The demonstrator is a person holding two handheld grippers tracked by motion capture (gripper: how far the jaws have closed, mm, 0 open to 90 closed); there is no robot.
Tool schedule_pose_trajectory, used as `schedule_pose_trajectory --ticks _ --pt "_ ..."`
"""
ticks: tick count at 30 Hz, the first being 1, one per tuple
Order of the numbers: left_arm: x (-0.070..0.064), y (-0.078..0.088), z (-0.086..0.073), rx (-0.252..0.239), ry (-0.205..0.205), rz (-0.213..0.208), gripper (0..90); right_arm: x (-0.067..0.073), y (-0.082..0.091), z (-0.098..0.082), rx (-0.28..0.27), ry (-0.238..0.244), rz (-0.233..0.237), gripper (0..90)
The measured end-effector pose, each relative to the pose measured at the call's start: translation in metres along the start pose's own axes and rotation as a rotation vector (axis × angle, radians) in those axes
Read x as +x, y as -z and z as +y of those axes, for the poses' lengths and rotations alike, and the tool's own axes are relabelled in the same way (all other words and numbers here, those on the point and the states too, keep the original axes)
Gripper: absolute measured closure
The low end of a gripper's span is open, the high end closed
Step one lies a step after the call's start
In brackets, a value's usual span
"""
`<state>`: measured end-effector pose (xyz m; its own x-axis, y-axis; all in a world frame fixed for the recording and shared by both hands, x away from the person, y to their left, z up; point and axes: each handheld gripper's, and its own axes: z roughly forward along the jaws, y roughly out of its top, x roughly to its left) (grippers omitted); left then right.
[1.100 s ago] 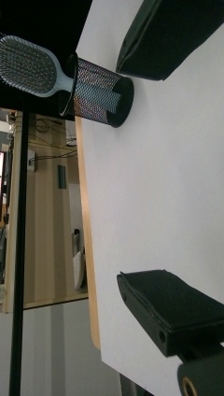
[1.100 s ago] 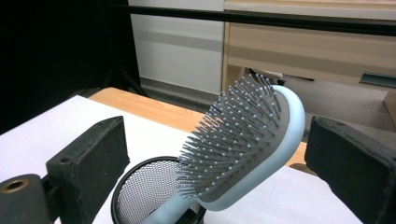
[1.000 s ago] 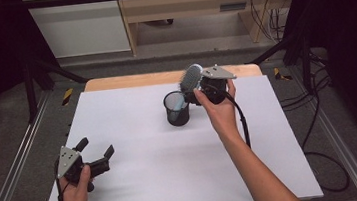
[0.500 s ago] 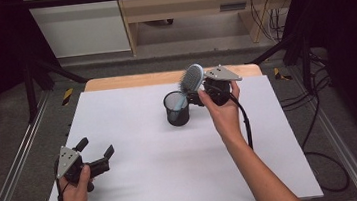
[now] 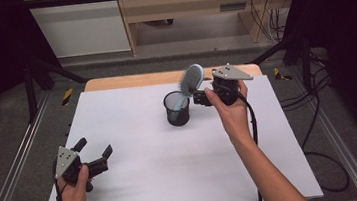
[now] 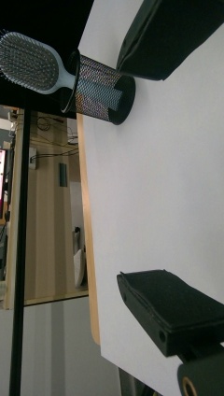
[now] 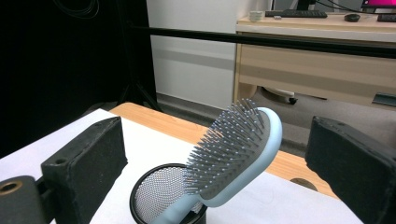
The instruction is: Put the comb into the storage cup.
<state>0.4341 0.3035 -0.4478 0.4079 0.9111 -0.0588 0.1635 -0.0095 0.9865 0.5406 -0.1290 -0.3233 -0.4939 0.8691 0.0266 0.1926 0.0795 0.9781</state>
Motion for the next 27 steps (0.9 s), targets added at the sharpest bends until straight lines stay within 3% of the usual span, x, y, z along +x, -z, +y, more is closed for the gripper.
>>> schedule_pose_trajectory --ticks 13,27 --pt "0.007 0.007 0.001 -0.008 0.016 0.006 1.9 -0.006 0.007 0.001 -0.008 0.011 0.000 5.0" --pt "-0.002 0.019 0.005 -0.018 -0.012 -0.015 1.8 -0.017 0.020 -0.001 -0.048 0.046 -0.011 3.9"
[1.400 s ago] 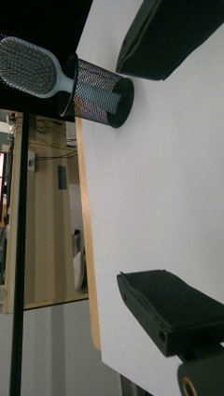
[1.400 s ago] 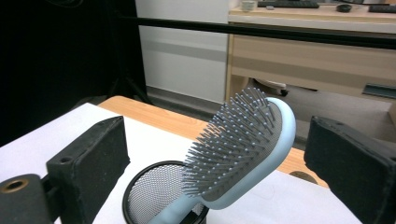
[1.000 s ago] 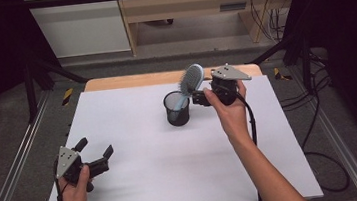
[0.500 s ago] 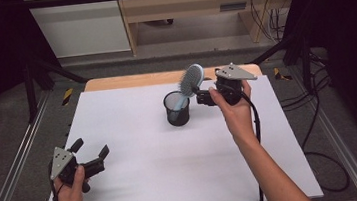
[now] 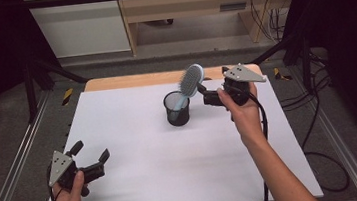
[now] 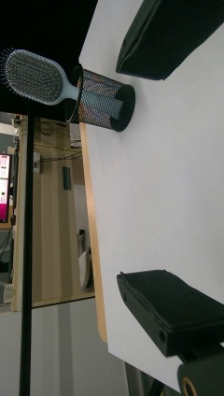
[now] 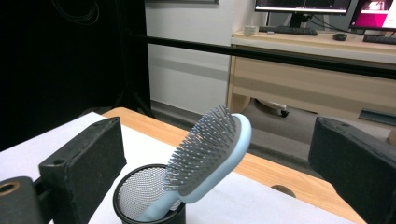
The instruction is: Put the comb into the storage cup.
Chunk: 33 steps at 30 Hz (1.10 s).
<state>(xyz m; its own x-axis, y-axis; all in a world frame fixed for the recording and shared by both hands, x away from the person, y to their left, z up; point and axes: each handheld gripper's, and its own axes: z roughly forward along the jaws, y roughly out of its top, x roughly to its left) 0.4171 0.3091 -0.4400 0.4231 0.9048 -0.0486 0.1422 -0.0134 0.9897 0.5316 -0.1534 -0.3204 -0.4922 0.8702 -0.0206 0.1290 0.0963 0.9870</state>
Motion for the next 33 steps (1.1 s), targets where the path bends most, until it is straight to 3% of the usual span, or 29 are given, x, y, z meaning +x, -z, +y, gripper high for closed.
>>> schedule_pose_trajectory --ticks 16,27,33 --pt "-0.001 0.003 0.000 -0.008 0.019 0.015 1.9 -0.021 0.023 -0.010 -0.030 0.002 -0.025 3.2" --pt "0.002 0.017 0.000 -0.014 0.012 0.029 1.9 -0.032 0.042 -0.016 -0.041 0.005 -0.043 3.2" --pt "0.002 0.019 -0.002 -0.004 0.010 0.013 1.8 -0.040 0.054 -0.022 -0.042 0.007 -0.051 3.1"
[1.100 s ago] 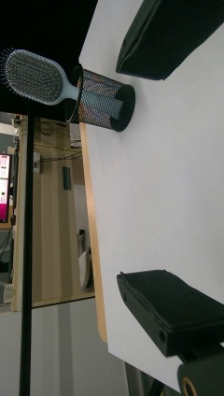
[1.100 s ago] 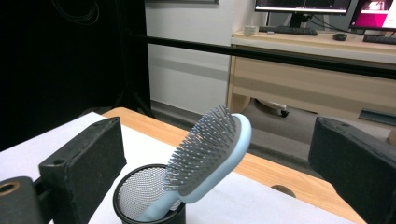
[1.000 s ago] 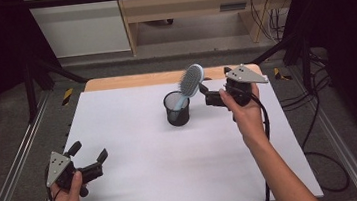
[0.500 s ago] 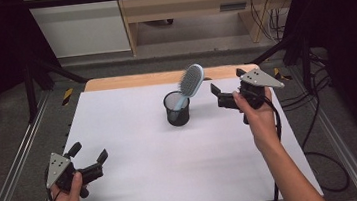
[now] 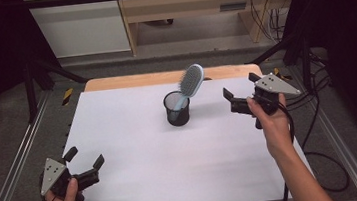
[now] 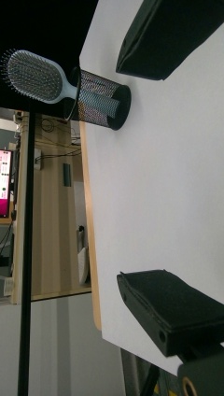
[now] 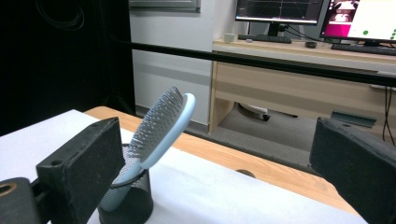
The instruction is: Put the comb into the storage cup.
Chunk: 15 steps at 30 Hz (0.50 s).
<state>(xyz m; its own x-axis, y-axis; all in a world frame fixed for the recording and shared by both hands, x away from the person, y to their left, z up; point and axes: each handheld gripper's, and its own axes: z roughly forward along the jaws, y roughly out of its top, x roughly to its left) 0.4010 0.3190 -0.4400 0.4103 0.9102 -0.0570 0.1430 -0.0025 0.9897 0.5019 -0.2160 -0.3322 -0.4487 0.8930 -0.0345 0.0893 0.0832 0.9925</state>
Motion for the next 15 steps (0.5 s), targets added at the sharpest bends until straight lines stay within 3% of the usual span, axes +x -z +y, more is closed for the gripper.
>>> schedule_pose_trajectory --ticks 4,15 --pt "0.002 0.000 -0.001 0.004 -0.015 0.008 1.8 -0.006 0.008 -0.003 -0.006 0.001 -0.015 3.1" --pt "0.009 0.003 0.000 -0.013 0.003 0.029 1.8 -0.019 0.025 -0.006 -0.031 -0.020 -0.037 2.9"
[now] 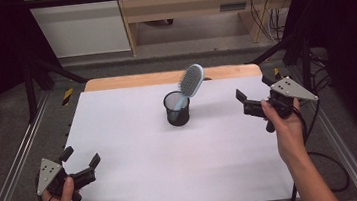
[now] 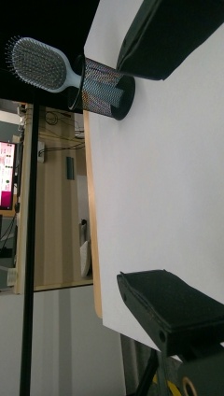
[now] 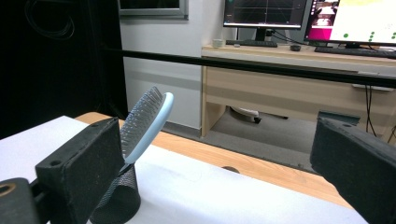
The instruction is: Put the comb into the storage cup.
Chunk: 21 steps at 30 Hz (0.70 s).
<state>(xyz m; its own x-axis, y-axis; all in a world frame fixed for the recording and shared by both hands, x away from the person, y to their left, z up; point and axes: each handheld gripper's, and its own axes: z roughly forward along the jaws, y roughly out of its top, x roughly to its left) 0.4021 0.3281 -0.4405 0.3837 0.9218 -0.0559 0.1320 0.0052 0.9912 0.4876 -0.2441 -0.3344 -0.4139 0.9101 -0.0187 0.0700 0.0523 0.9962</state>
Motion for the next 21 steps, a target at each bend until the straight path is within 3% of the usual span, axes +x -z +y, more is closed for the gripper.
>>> schedule_pose_trajectory --ticks 21 --pt "-0.001 0.001 0.001 -0.002 -0.012 -0.020 1.8 -0.019 0.027 -0.009 0.000 -0.018 -0.029 1.6"
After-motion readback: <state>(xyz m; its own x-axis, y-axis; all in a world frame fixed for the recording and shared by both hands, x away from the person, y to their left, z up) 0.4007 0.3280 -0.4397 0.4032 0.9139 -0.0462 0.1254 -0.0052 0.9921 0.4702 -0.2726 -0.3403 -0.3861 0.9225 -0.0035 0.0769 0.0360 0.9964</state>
